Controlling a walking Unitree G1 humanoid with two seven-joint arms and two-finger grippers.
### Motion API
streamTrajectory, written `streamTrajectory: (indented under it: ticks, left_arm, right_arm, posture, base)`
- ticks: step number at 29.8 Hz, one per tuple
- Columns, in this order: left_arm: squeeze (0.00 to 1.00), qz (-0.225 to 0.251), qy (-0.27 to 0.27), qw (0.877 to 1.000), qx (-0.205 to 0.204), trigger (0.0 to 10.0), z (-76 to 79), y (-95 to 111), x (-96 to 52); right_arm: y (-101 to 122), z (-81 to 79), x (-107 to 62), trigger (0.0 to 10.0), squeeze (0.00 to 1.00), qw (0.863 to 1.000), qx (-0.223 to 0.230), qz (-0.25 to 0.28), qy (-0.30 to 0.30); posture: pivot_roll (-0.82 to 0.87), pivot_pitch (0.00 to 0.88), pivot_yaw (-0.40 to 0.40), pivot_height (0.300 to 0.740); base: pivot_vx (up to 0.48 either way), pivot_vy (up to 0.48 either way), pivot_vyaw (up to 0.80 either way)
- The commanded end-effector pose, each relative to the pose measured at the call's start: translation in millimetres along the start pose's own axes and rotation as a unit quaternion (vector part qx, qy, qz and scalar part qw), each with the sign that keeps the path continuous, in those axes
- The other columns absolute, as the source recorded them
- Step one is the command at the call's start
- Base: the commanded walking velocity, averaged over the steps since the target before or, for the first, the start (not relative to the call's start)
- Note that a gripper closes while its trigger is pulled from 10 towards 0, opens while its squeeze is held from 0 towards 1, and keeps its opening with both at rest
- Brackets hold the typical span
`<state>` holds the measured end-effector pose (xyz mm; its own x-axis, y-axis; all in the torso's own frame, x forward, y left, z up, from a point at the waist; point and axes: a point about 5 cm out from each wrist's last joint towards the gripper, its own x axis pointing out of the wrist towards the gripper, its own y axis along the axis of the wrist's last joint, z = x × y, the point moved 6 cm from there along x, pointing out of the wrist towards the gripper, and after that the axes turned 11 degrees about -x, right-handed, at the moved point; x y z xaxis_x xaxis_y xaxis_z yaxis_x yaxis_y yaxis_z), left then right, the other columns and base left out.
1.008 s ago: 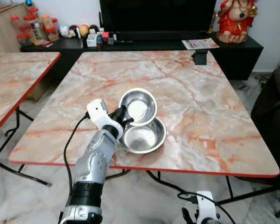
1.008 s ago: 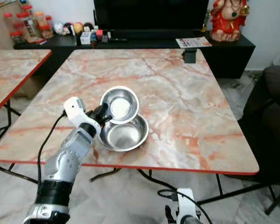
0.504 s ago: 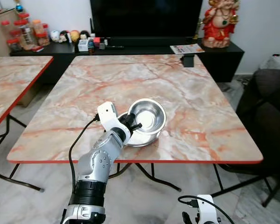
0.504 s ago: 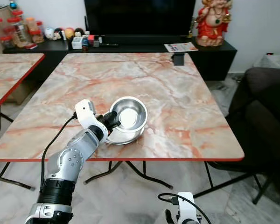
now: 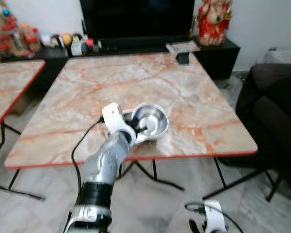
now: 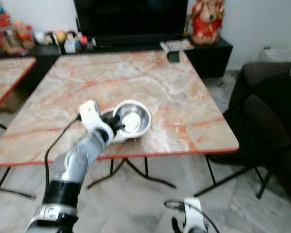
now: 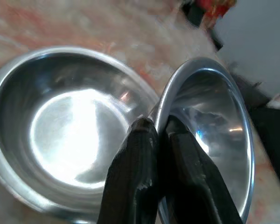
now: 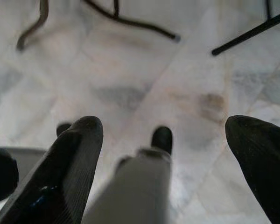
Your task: Setting the table
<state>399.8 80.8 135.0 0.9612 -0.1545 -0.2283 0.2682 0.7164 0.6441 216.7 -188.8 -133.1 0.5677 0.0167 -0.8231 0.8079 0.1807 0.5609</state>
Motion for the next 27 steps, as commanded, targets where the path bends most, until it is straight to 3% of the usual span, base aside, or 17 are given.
streamTrajectory:
  ticks: [1, 5, 7, 9, 17, 24, 27]
  left_arm:
    - [0.00, 0.030, -0.003, 0.999, -0.023, 10.0, 8.8, 13.3, 2.9]
    - [0.00, 0.055, -0.021, 0.997, -0.045, 10.0, 14.8, 23.9, 3.9]
    - [0.00, 0.071, -0.074, 0.994, -0.045, 10.0, 31.1, 29.5, -0.8]
    - [0.00, 0.076, -0.092, 0.992, -0.037, 10.0, 36.0, 29.9, -4.7]
    - [0.00, 0.076, -0.064, 0.994, -0.044, 10.0, 16.5, 23.9, -8.7]
    - [0.00, 0.082, -0.082, 0.993, -0.029, 10.0, 22.6, 31.9, -7.3]
    - [0.00, 0.082, -0.081, 0.993, -0.034, 10.0, 22.2, 32.2, -7.2]
  right_arm:
    - [-6.6, -7.2, -0.4, 10.0, 0.00, 1.000, 0.008, -0.008, 0.006]
    - [-9.4, -8.7, -0.7, 10.0, 0.00, 1.000, 0.010, -0.010, 0.007]
    - [-9.2, -8.4, -0.7, 10.0, 0.00, 1.000, 0.012, -0.010, 0.006]
    - [-8.4, -8.6, -0.5, 10.0, 0.00, 1.000, 0.013, -0.010, 0.006]
    - [-3.8, -13.7, 0.8, 10.0, 0.00, 1.000, 0.018, -0.006, 0.008]
    - [-2.2, -15.5, 1.3, 10.0, 0.00, 1.000, 0.027, -0.005, 0.007]
    - [-1.9, -15.5, 1.4, 10.0, 0.00, 1.000, 0.029, -0.005, 0.007]
  posture:
    - [-0.23, 0.000, 0.056, 0.740]
    - [-0.24, 0.000, 0.060, 0.740]
    - [-0.23, 0.000, 0.061, 0.740]
    - [-0.22, 0.000, 0.062, 0.740]
    - [-0.21, 0.000, 0.064, 0.740]
    - [-0.20, 0.000, 0.071, 0.740]
    - [-0.20, 0.000, 0.071, 0.740]
  base:
    - [0.000, 0.000, 0.00]
    - [0.000, 0.000, 0.00]
    - [0.000, 0.000, 0.00]
    - [0.000, 0.000, 0.00]
    - [0.000, 0.000, 0.00]
    - [0.000, 0.000, 0.00]
    - [0.000, 0.000, -0.74]
